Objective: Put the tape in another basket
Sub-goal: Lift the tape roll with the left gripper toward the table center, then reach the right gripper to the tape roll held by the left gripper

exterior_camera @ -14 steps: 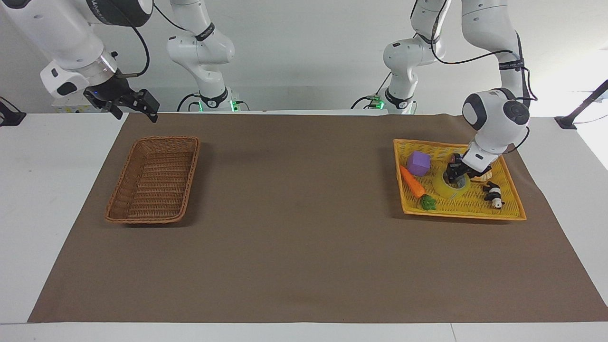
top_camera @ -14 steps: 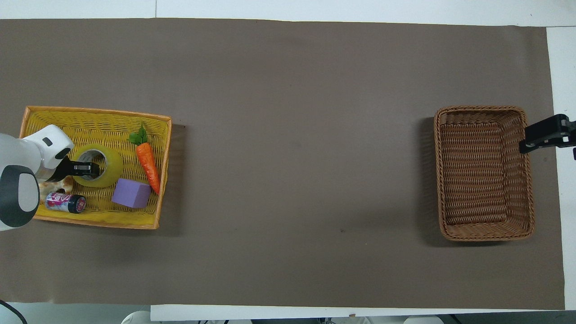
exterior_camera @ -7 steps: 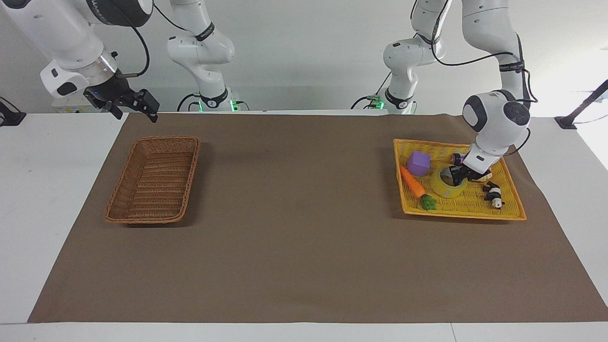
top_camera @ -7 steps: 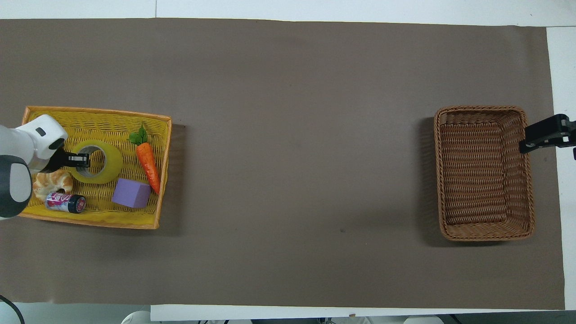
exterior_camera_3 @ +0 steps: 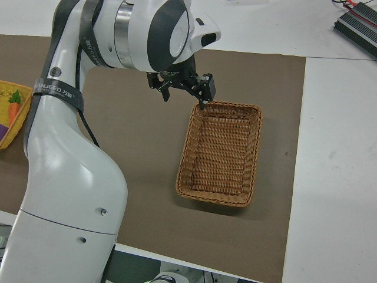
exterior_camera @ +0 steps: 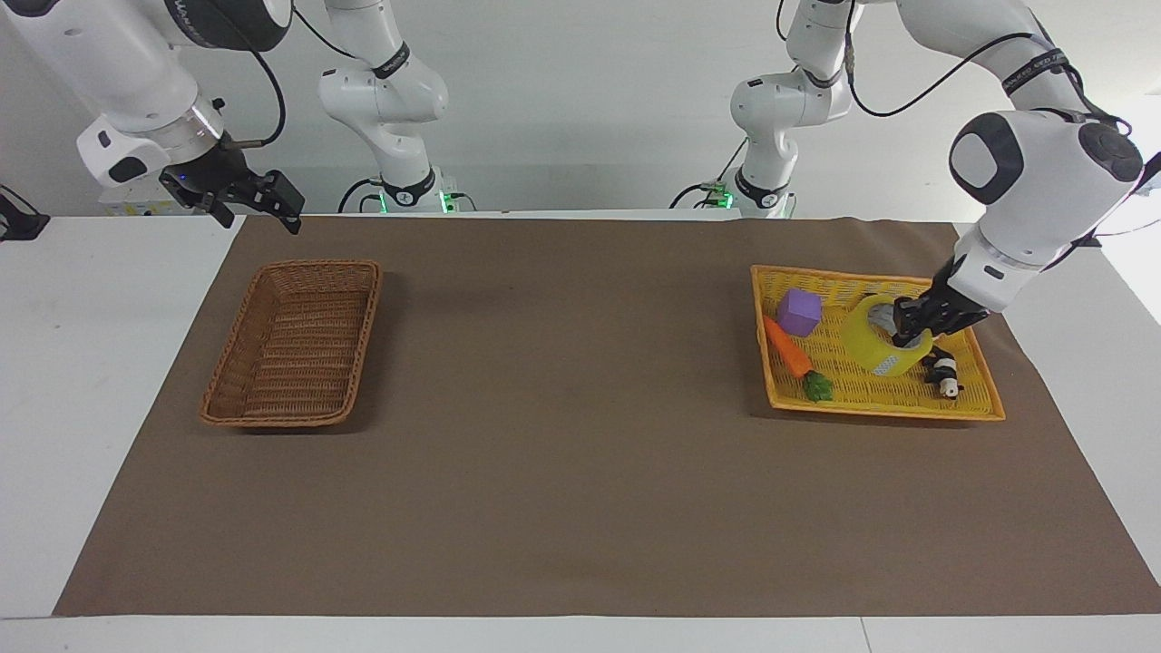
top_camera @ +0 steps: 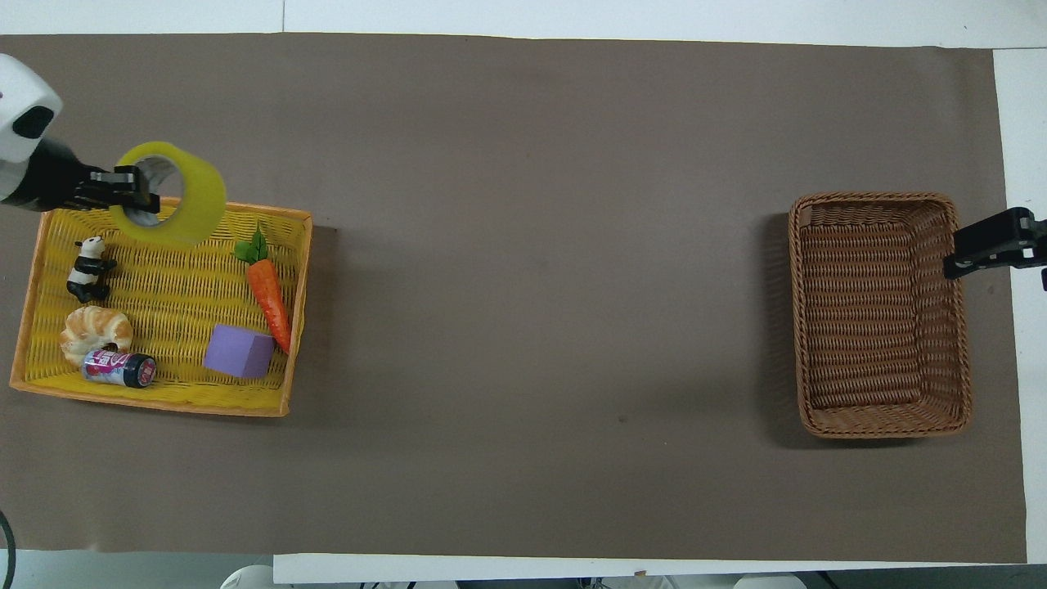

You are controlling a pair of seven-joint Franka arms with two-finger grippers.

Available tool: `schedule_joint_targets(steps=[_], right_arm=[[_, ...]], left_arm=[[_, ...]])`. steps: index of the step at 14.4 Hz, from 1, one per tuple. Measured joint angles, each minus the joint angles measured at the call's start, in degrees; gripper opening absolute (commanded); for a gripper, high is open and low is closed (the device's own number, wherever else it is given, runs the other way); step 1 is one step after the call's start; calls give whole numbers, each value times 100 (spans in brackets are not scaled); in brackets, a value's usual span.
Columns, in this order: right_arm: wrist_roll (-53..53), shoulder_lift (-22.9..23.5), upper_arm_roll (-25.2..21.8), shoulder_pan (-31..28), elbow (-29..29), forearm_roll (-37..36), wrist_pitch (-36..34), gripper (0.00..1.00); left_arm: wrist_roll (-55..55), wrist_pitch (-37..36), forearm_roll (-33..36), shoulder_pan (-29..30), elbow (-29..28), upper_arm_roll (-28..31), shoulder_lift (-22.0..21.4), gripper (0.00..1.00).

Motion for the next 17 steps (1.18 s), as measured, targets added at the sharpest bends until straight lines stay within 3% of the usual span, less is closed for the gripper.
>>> schedule_joint_targets(steps=[5, 9, 11, 12, 17], right_arm=[[0, 0, 0, -1, 0, 0, 0, 100], [-341, -48, -44, -34, 1, 297, -151, 100], [-693, -63, -62, -89, -43, 1021, -10, 100], [-890, -71, -66, -131, -127, 1377, 155, 100], [-1392, -66, -45, -170, -1036, 3864, 892, 100]], left_arm=[[-1514, 622, -181, -1590, 74, -50, 162, 1], [-1600, 811, -574, -2118, 79, -48, 168, 9], [-1600, 1077, -669, -2226, 80, -49, 169, 7], [-1600, 1164, -677, -2256, 80, -45, 170, 0], [-1600, 1202, -678, -2266, 80, -17, 176, 0]])
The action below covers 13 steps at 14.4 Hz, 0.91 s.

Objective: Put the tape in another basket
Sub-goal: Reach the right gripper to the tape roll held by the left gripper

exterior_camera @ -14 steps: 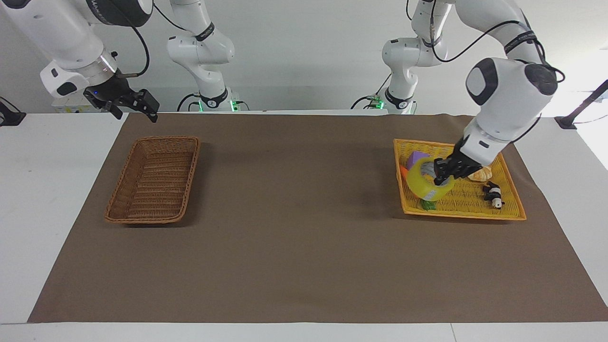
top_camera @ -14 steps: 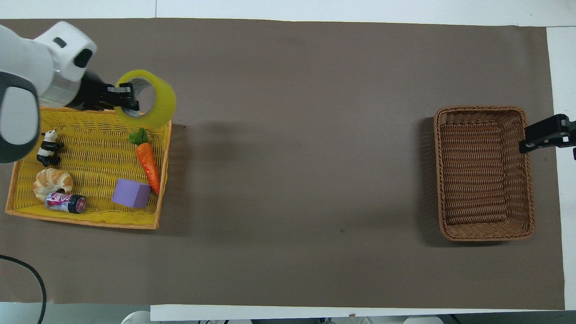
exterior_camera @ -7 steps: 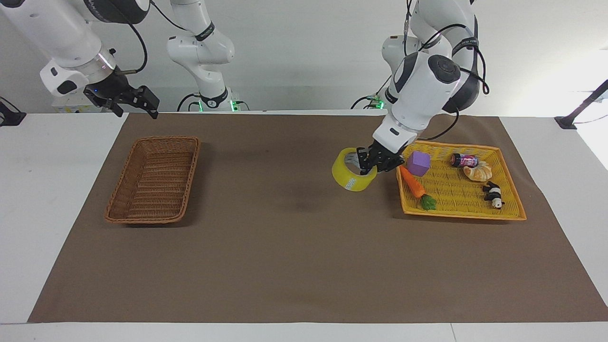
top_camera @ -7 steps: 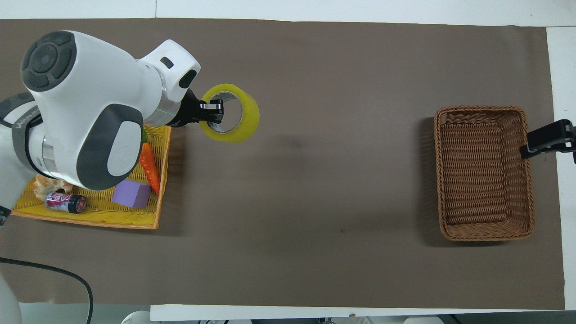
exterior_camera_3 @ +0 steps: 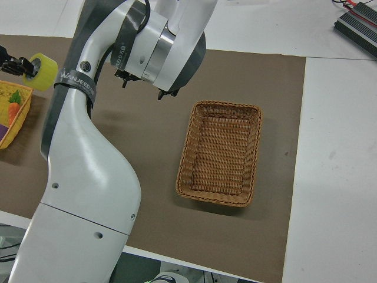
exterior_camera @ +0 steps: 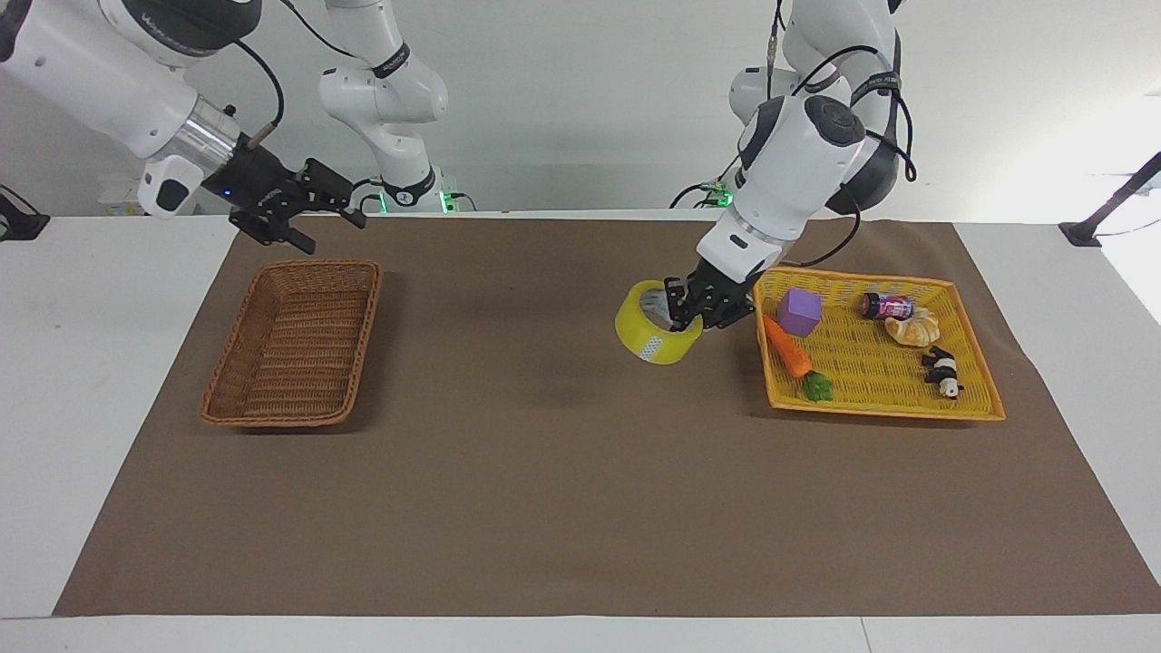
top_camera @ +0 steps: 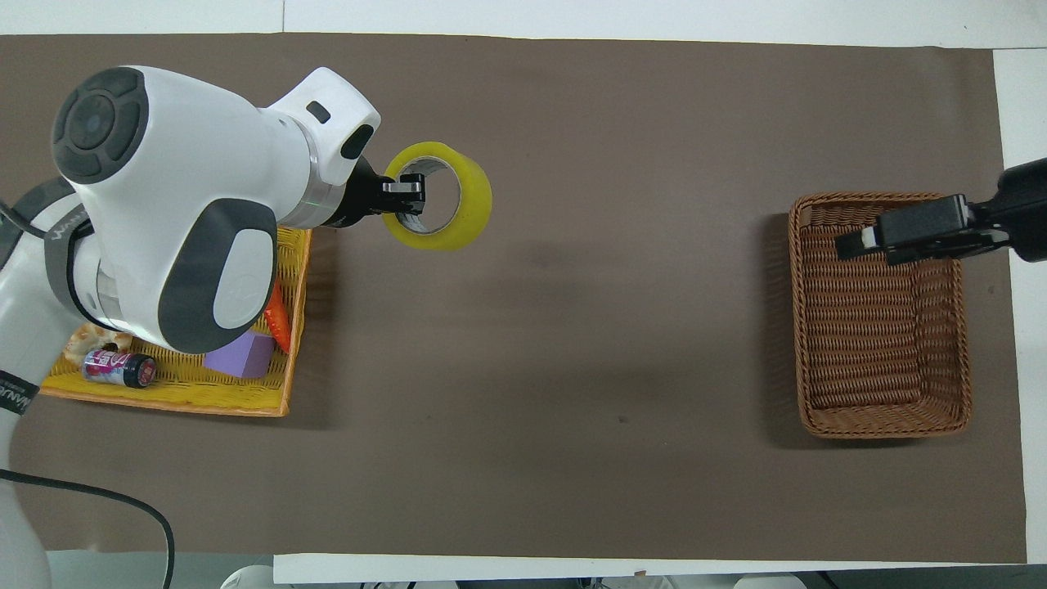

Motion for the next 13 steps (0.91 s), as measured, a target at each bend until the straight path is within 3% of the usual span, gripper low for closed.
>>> schedule_joint_targets(steps=[4, 10, 13], right_arm=[[-926, 264, 48, 266, -418, 1258, 758, 100], [-1159, 1025, 83, 1769, -534, 2538, 2535, 100], [-886, 1094, 85, 2270, -564, 2698, 3029, 100]], left_arm=[[0, 2, 0, 0, -11, 3, 9, 0], [1, 4, 0, 0, -50, 4, 13, 0], [3, 4, 0, 0, -58, 4, 13, 0]])
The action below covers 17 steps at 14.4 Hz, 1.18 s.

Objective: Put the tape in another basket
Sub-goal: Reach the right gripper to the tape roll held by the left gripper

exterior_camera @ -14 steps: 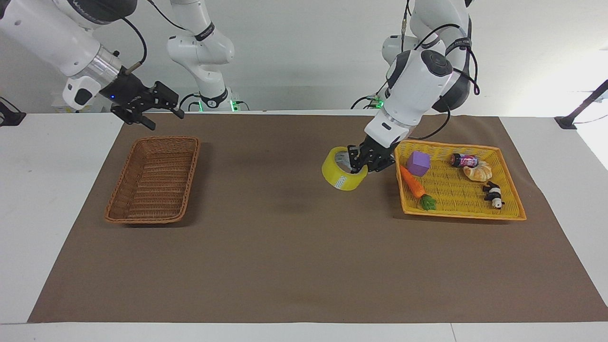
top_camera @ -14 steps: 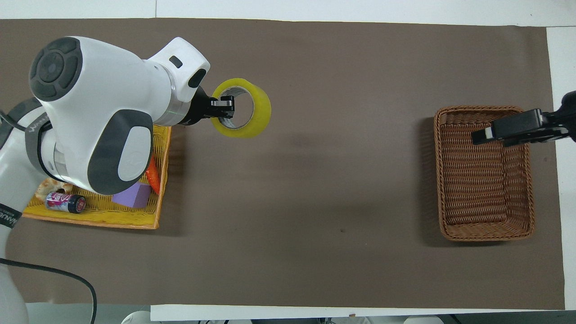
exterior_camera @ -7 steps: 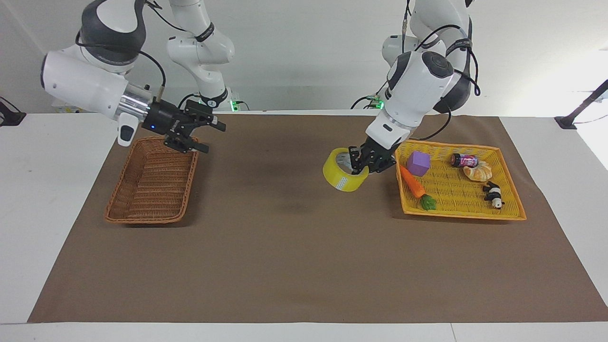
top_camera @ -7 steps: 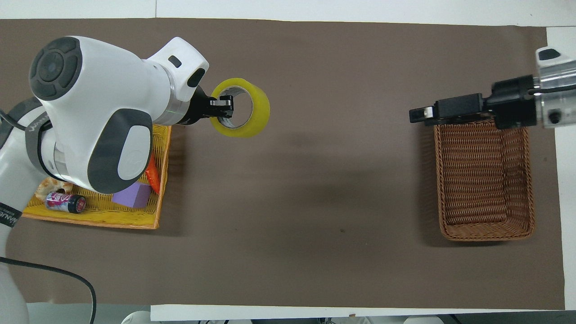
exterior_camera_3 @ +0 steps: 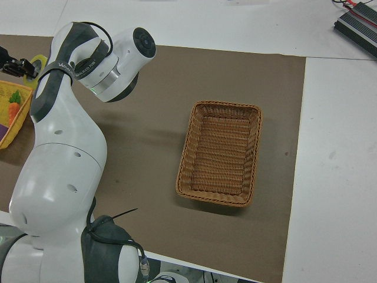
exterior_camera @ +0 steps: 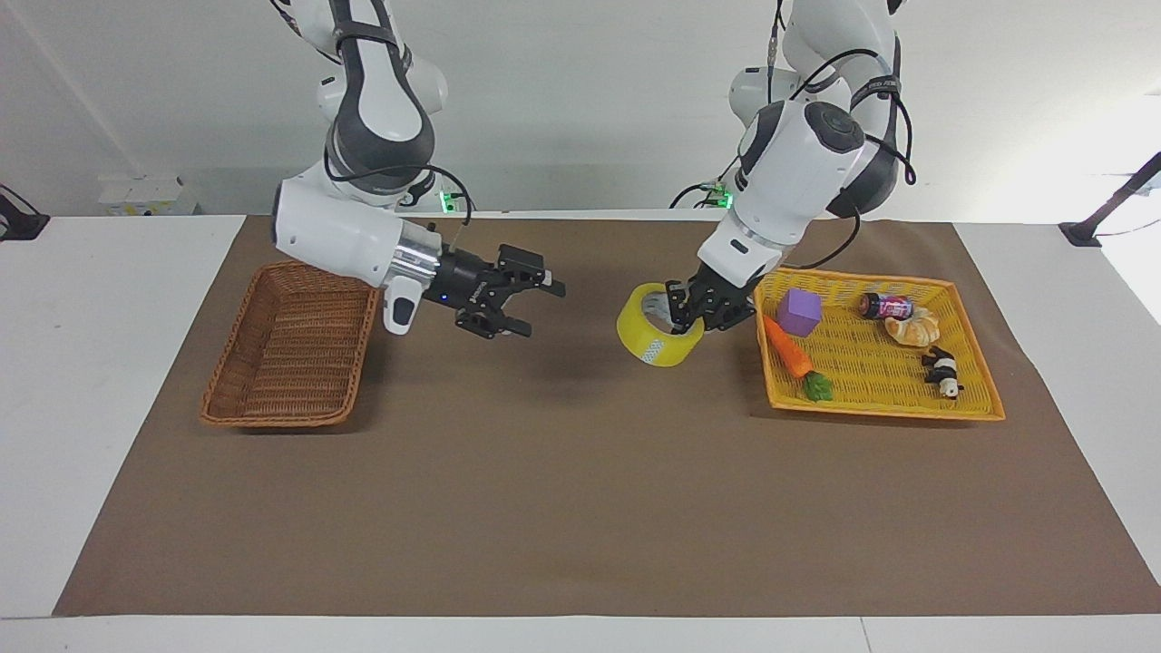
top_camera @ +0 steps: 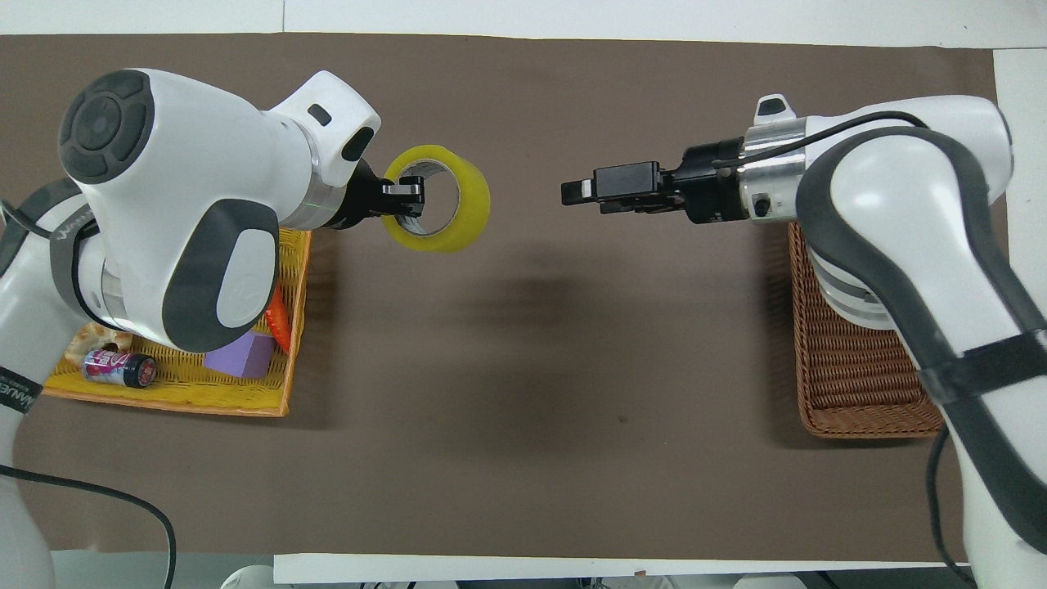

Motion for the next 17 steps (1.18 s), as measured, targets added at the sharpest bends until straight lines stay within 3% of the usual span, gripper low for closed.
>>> schedule_joint_targets(steps=[7, 17], right_arm=[[182, 57, -3, 802, -183, 946, 1238, 100], [349, 286, -9, 893, -99, 1283, 1314, 100]], left_arm=[[1, 0, 0, 0, -3, 0, 0, 0], [5, 0, 0, 0, -3, 2, 0, 0]])
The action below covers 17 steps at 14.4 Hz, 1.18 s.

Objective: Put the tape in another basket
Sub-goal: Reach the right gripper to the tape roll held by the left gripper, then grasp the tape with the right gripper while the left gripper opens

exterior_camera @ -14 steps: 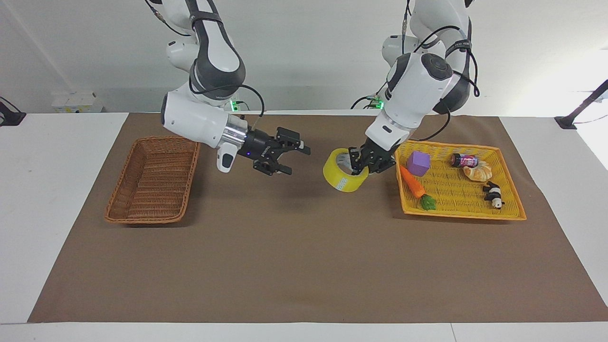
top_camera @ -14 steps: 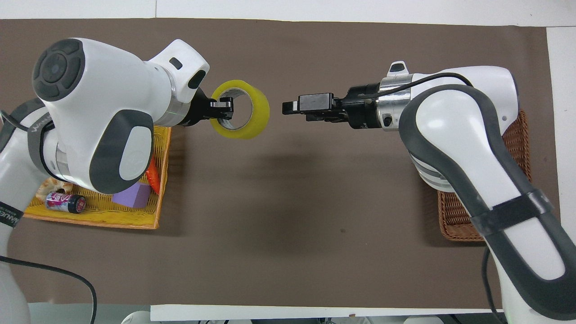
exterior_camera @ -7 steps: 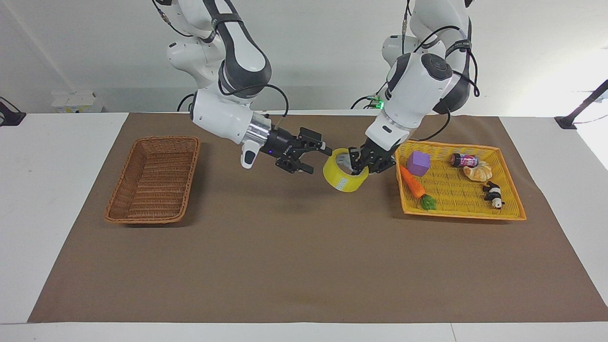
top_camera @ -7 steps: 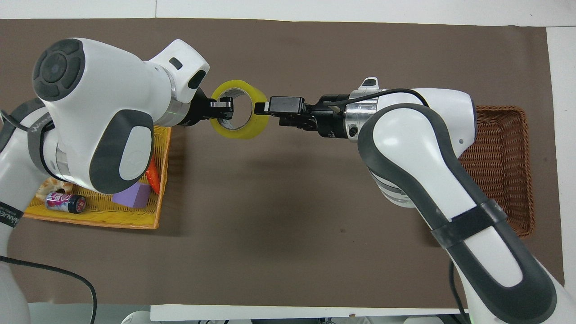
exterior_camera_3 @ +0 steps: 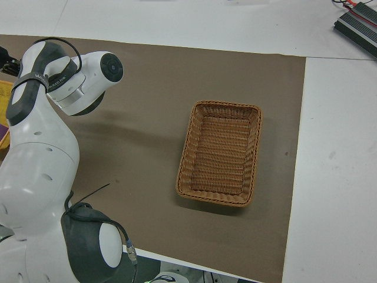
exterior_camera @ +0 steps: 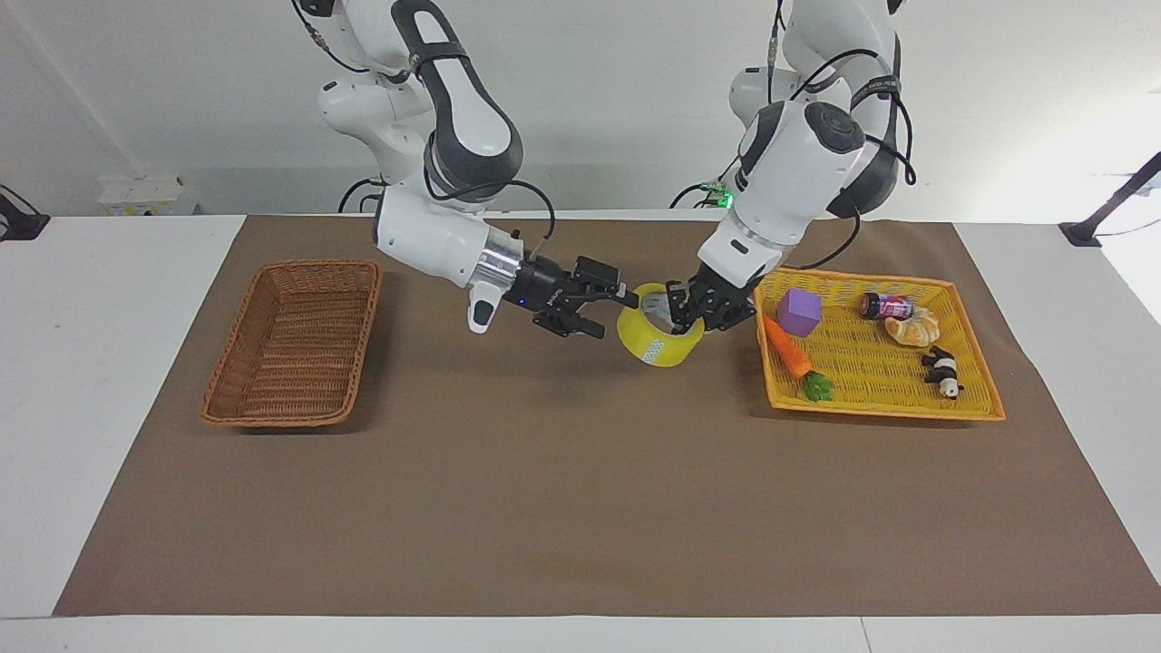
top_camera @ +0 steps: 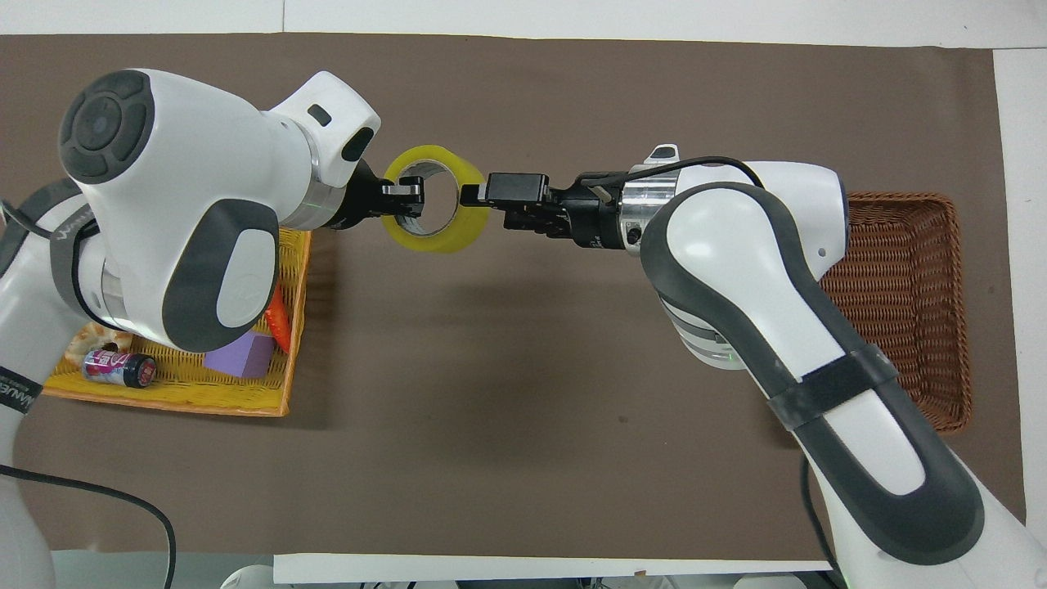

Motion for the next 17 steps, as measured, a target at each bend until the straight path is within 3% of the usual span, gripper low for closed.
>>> schedule_joint_targets(steps=[3, 9, 10, 13, 15, 16, 17], right_arm=[[0, 2, 1, 61, 59, 1, 50, 98], [5, 12, 1, 271, 90, 1, 300, 81], [5, 14, 2, 283, 90, 1, 304, 73], [5, 35, -8, 280, 90, 1, 305, 29], [4, 45, -12, 278, 99, 5, 297, 7], [4, 46, -12, 277, 100, 5, 297, 0], [4, 46, -12, 277, 100, 5, 297, 0]], left_arm=[[4, 0, 0, 0, 0, 0, 0, 0], [7, 0, 0, 0, 0, 0, 0, 1], [7, 0, 0, 0, 0, 0, 0, 1], [9, 0, 0, 0, 0, 0, 0, 2], [10, -2, 0, -1, -2, -3, 4, 2], [10, -2, 0, -1, -2, -3, 4, 2], [10, -2, 0, -1, -2, -3, 4, 2]])
